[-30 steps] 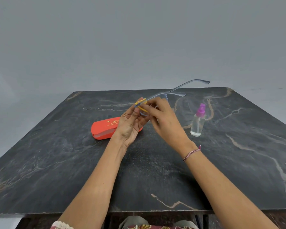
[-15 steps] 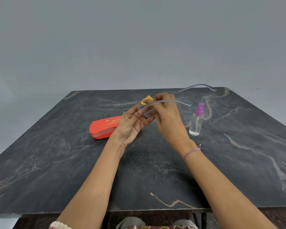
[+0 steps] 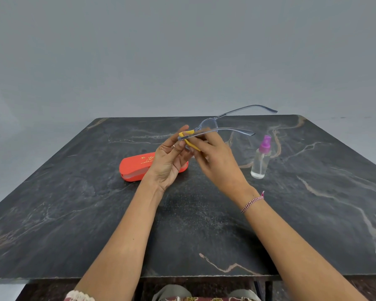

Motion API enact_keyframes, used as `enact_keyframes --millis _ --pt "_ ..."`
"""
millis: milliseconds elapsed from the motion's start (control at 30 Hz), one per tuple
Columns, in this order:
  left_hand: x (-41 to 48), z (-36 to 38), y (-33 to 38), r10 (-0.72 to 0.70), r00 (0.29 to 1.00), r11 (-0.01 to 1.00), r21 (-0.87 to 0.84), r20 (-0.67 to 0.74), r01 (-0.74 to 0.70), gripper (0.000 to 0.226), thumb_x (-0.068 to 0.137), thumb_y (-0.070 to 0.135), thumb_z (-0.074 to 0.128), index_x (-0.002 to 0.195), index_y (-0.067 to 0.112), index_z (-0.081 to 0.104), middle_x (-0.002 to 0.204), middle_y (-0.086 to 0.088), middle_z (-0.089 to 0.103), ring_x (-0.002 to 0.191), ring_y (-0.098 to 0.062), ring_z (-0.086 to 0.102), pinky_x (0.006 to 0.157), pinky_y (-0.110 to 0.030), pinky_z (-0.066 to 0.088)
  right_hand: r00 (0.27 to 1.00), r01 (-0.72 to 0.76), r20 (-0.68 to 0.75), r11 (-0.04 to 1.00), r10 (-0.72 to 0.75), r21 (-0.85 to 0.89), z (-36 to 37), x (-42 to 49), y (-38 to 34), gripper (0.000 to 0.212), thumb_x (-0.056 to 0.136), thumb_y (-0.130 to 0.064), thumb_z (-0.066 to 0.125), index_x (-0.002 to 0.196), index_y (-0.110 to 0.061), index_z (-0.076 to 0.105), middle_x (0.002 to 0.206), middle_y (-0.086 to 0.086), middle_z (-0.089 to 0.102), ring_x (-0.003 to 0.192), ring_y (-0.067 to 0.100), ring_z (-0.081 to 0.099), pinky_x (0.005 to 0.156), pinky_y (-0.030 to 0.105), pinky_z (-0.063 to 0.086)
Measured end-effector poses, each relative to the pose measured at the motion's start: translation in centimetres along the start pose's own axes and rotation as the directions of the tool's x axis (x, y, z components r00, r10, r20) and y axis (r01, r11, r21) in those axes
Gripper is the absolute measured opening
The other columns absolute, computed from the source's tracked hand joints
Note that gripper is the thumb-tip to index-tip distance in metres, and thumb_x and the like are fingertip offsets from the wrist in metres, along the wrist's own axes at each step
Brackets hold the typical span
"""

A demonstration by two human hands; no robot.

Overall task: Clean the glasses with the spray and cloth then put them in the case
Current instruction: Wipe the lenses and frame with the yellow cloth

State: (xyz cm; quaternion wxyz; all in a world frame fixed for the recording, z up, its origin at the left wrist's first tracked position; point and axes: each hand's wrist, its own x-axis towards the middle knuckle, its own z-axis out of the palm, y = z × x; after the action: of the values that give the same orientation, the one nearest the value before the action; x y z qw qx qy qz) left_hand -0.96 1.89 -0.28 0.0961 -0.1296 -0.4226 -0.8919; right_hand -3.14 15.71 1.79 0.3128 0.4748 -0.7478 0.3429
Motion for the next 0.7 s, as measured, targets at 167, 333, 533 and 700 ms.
enact_keyframes --millis 167,333,533,700 --pt "-0.07 0.13 0.27 0.025 1.0 1.0 -0.001 0.004 -0.025 0.057 0.047 0.029 0.091 0.1 0.017 0.073 0.098 -0.007 0.073 0.09 -0.015 0.07 0.073 -0.023 0.056 0.998 -0.028 -0.063 0.999 0.03 0.03 -0.37 -0.03 0.71 0.03 0.081 0.001 0.059 0.108 -0.008 0.068 0.094 0.008 0.058 0.086 0.015 0.054 0.077 0.017 0.044" --pt "0.01 0.32 0.04 0.008 1.0 1.0 0.028 0.005 -0.008 0.055 0.049 0.029 0.091 0.1 0.018 0.074 0.1 -0.003 0.073 0.092 -0.013 0.069 0.073 -0.022 0.055 0.998 -0.066 -0.005 0.997 0.065 -0.035 0.23 0.03 0.28 0.037 0.085 0.003 0.053 0.12 -0.008 0.061 0.103 0.012 0.054 0.095 0.018 0.05 0.083 0.016 0.041" --pt "-0.15 0.13 0.23 0.01 1.0 1.0 0.006 0.007 -0.01 0.057 0.048 0.026 0.091 0.101 0.017 0.073 0.1 -0.007 0.073 0.09 -0.015 0.069 0.074 -0.024 0.056 0.997 -0.054 -0.063 0.998 0.055 0.015 -0.42 0.03 0.79 0.028 0.081 0.0 0.059 0.106 -0.008 0.068 0.094 0.011 0.057 0.087 0.012 0.05 0.077 0.012 0.04" --pt "-0.18 0.28 0.04 -0.017 1.0 0.999 0.039 0.025 0.016 0.053 0.051 0.027 0.09 0.101 0.017 0.073 0.102 -0.003 0.072 0.092 -0.013 0.069 0.073 -0.024 0.056 0.996 -0.008 -0.086 0.999 0.005 -0.041 -0.24 0.1 0.2 0.035 0.081 0.006 0.06 0.113 -0.007 0.065 0.102 0.011 0.059 0.095 0.015 0.05 0.084 0.018 0.041"
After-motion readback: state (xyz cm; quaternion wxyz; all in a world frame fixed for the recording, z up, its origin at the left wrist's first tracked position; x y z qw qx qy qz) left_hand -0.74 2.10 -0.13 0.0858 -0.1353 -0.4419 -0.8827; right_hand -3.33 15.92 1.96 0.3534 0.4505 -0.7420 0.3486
